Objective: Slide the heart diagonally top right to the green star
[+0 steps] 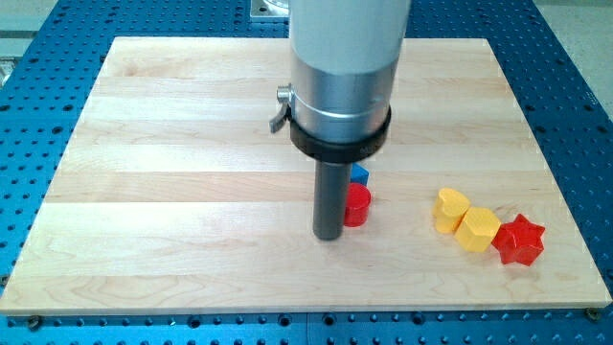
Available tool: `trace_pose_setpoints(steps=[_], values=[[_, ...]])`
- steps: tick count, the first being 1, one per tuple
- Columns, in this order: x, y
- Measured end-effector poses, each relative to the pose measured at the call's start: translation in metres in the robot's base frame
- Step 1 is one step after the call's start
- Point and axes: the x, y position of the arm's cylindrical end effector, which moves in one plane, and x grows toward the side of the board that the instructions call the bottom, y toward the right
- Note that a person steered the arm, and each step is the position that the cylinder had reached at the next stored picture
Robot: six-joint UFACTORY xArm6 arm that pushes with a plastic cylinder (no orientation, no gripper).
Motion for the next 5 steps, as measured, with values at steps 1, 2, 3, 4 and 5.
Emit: trace_pose_setpoints(steps=[1, 2, 3, 4, 5], values=[[0.043, 0.055], [0.055, 0.143], [0.048, 0.259], [0.004, 0.287], [0.016, 0.250]])
